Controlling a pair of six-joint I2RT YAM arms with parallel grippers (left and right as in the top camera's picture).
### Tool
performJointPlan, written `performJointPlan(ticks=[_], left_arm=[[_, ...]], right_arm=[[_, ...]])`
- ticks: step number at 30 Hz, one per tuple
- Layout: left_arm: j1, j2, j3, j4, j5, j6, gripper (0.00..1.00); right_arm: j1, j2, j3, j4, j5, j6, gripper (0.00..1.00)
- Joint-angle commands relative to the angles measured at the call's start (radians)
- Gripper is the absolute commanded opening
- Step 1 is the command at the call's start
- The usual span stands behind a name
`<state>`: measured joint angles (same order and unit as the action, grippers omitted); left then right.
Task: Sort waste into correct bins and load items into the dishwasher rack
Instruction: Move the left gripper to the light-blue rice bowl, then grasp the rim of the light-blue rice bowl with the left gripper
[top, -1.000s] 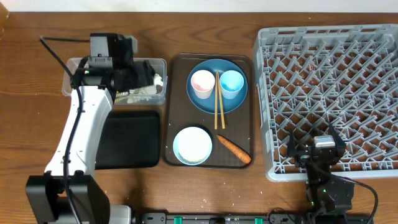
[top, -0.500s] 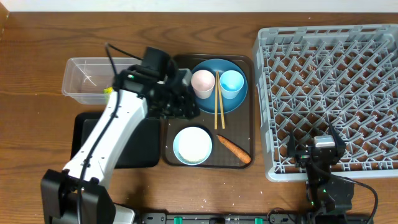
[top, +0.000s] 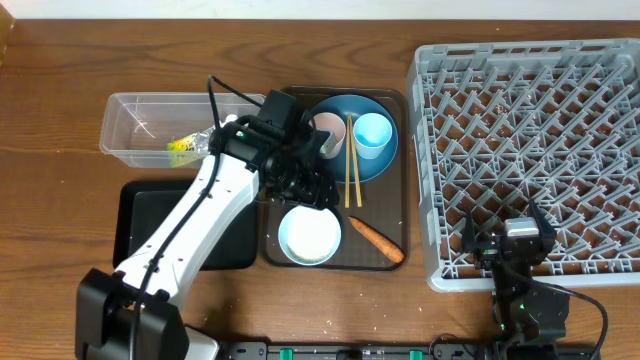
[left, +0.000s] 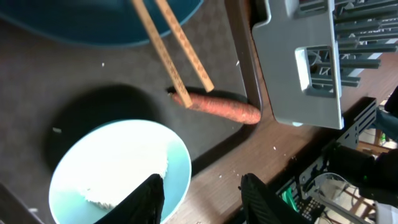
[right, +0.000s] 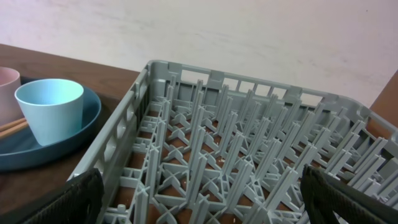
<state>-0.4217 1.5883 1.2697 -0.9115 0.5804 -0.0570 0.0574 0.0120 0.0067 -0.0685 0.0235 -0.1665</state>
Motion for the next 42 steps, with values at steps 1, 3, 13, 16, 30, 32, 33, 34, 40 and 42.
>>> performJointPlan(ticks=[1, 3, 13, 16, 30, 32, 33, 34, 40, 42], left_arm=[[0.0, 0.029, -0.008, 0.003, 0.011, 0.031, 0.42], [-0.002, 0.047, -0.008, -0.018, 0.011, 0.031, 0.42], [-0.003, 0.154, -0.01, -0.119, 0.01, 0.051, 0.42], [-0.003, 0.171, -0.01, -0.124, 0.01, 0.061, 0.42], [-0.107, 0.186, -0.01, -0.16, -0.042, 0.117, 0.39], [-0.13, 0.193, -0.01, -0.15, -0.087, 0.116, 0.39], [-0.141, 0.196, -0.01, -0.142, -0.104, 0.116, 0.39], [-0.148, 0.198, -0.01, -0.135, -0.112, 0.116, 0.39], [-0.179, 0.205, -0.01, -0.04, -0.13, 0.116, 0.39], [-0.184, 0.205, -0.01, -0.008, -0.159, 0.106, 0.39]], right_arm=[[-0.019, -0.004, -0.001, -0.003, 0.01, -0.003, 0.99], [-0.019, -0.004, -0.001, -0.003, 0.01, -0.003, 0.99], [-0.019, -0.004, -0.001, -0.003, 0.01, -0.003, 0.99], [-0.019, -0.004, -0.001, -0.003, 0.01, -0.003, 0.99], [-0.019, -0.004, -0.001, -0.003, 0.01, -0.003, 0.99], [-0.019, -0.004, -0.001, -0.003, 0.01, -0.003, 0.99], [-0.019, -0.004, -0.002, -0.003, 0.01, -0.003, 0.99], [-0.019, -0.004, -0.001, -0.003, 0.01, -0.003, 0.99], [-0.019, -0.004, -0.001, -0.003, 0.01, -0.003, 0.99], [-0.019, -0.004, -0.001, -0.003, 0.01, -0.003, 0.99]])
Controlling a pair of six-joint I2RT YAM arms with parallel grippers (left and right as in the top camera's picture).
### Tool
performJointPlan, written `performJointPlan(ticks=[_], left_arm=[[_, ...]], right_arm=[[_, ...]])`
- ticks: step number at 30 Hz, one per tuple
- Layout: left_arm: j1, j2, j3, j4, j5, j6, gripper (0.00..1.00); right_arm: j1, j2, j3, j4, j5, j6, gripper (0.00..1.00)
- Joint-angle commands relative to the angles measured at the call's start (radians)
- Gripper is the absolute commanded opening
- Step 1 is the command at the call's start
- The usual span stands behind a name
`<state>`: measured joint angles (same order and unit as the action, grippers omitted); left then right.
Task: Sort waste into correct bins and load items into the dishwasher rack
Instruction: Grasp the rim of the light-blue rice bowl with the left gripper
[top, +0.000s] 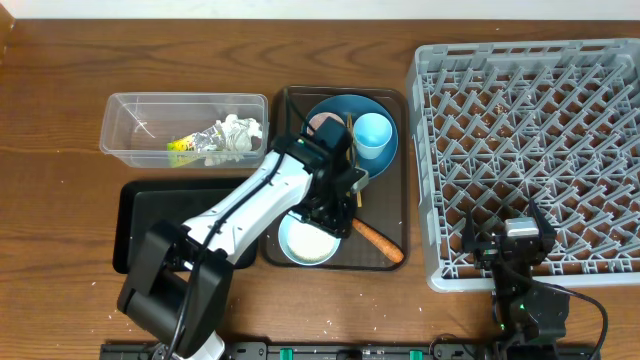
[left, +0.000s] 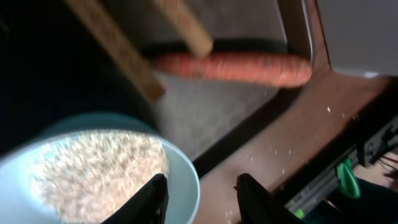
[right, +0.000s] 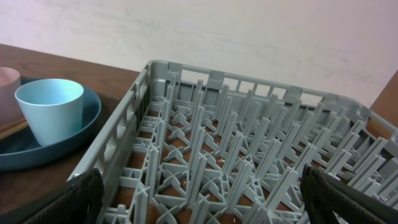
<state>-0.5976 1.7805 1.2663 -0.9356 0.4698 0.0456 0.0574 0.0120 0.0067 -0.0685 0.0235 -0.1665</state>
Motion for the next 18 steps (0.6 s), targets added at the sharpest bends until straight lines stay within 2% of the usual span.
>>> performJointPlan(ticks=[1, 5, 13, 18], left_arm=[[-0.012, 0.013, -0.006, 0.028, -0.08, -0.006, 0.39], [-0.027, 0.013, -0.006, 0.047, -0.148, -0.005, 0.39], [-0.031, 0.013, -0.009, 0.047, -0.148, -0.006, 0.38], [-0.047, 0.013, -0.046, 0.048, -0.138, -0.047, 0.37]], right_arm=[[-0.019, -0.004, -0.001, -0.003, 0.01, -0.003, 0.99], [-0.019, -0.004, -0.001, -0.003, 0.01, -0.003, 0.99], [-0.019, -0.004, -0.001, -0.003, 0.01, -0.003, 0.99], [-0.019, -0.004, -0.001, -0.003, 0.01, -0.003, 0.99]])
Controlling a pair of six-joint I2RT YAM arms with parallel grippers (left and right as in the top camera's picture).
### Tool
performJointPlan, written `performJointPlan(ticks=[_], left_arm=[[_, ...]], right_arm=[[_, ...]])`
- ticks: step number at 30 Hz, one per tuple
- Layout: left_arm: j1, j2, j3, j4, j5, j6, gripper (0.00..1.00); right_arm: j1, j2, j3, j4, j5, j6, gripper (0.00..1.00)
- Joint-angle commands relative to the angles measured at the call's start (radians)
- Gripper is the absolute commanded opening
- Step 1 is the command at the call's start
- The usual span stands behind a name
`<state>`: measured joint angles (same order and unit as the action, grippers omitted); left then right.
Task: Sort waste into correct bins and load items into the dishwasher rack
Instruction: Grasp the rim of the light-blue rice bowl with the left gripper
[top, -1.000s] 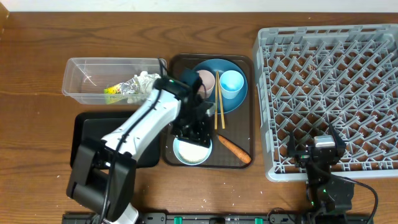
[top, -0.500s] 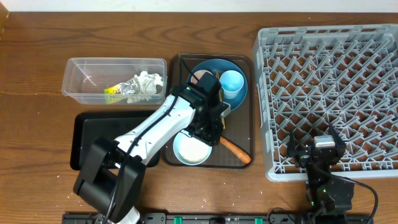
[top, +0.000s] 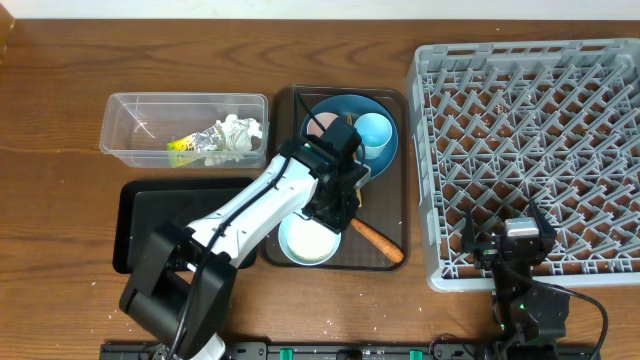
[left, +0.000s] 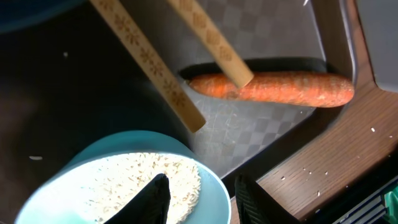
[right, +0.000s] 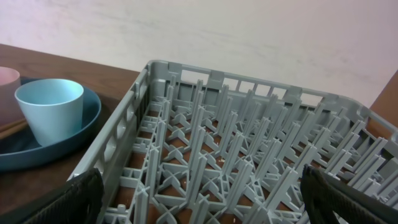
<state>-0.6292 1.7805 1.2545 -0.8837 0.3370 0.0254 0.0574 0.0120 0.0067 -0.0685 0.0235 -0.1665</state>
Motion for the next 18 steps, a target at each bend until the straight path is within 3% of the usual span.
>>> performJointPlan(ticks=[1, 18], left_arm=[[-0.021, 0.013, -0.044, -0.004, -0.005, -0.027, 0.37], [-0.062, 0.013, -0.113, 0.018, 0.02, -0.027, 0.31]], right_arm=[[-0.019, -0.004, -0.001, -0.003, 0.01, -0.003, 0.99], [-0.019, -0.004, -0.001, -0.003, 0.01, -0.003, 0.99]])
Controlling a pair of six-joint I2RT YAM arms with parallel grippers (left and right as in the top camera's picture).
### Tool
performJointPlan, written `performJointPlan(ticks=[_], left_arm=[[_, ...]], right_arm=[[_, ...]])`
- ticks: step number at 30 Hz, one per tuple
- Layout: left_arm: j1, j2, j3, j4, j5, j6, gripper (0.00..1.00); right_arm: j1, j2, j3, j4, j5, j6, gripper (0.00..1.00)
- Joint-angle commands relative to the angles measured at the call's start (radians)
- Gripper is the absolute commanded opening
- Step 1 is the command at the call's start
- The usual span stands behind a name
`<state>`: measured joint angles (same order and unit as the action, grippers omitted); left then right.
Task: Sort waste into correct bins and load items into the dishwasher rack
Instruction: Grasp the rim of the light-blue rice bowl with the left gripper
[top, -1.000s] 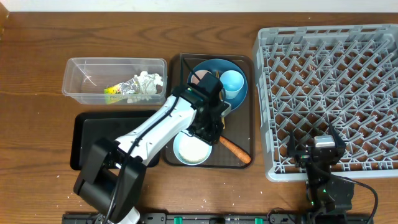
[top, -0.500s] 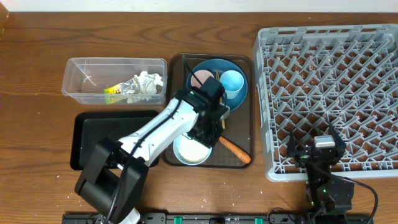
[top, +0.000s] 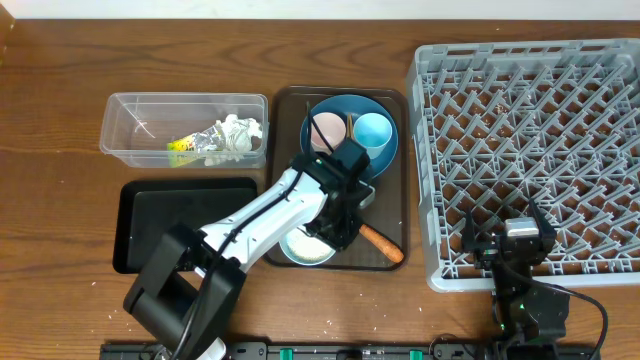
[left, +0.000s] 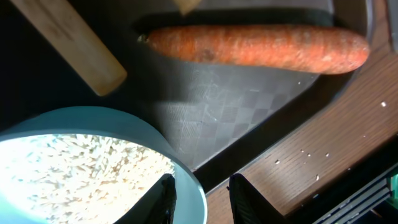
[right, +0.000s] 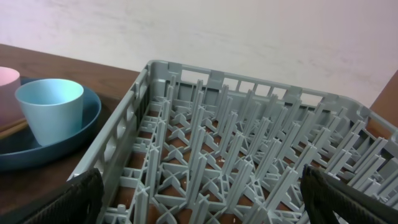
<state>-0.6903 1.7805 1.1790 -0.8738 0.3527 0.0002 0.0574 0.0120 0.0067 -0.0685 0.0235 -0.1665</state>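
Note:
My left gripper (left: 202, 200) is open and low over the brown tray (top: 396, 205). One finger hangs over the rice in the light blue bowl (left: 74, 165) and the other outside its rim. An orange carrot (left: 255, 46) lies just beyond the bowl, beside a chopstick end (left: 71, 34). From above, the left arm covers part of the bowl (top: 300, 248), with the carrot (top: 382, 243) to its right. The blue plate (top: 340, 150) carries a blue cup (top: 372, 130) and a pink cup (top: 328, 125). My right gripper (right: 211, 208) rests open on the grey dishwasher rack (top: 530, 150).
A clear bin (top: 140, 125) holding crumpled waste stands at the back left. A black tray bin (top: 170, 225) lies in front of it, left of the brown tray. The rack fills the right side of the table.
My left gripper has come lower and nearer the bowl's right rim; the carrot and rim look larger in its view. The right arm has not moved.
My left gripper was open above the tray, between the plate and the rice bowl. It then stood over the bowl's right edge near the carrot, still open. Now it sits lower with its fingers on either side of the rim. The right arm stayed on the rack.

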Motion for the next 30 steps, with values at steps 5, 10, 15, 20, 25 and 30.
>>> performJointPlan(ticks=[5, 10, 15, 20, 25, 30], left_arm=[[-0.001, 0.013, -0.065, 0.037, 0.003, -0.002, 0.22], [0.0, 0.013, -0.065, 0.055, -0.01, -0.001, 0.19], [0.0, 0.013, -0.065, 0.053, -0.034, -0.001, 0.08], [0.001, 0.013, -0.064, 0.046, -0.101, -0.001, 0.06], [0.023, 0.011, -0.064, 0.042, -0.248, -0.001, 0.06], [0.051, -0.011, -0.061, 0.008, -0.259, -0.001, 0.06]], right_arm=[[-0.019, -0.004, -0.001, -0.003, 0.01, -0.003, 0.99], [-0.019, -0.004, -0.001, -0.003, 0.01, -0.003, 0.99], [-0.019, -0.004, -0.001, -0.003, 0.01, -0.003, 0.99], [-0.019, -0.004, -0.001, -0.003, 0.01, -0.003, 0.99], [-0.019, -0.004, -0.001, -0.003, 0.01, -0.003, 0.99], [-0.019, -0.004, -0.001, -0.003, 0.01, -0.003, 0.99]])
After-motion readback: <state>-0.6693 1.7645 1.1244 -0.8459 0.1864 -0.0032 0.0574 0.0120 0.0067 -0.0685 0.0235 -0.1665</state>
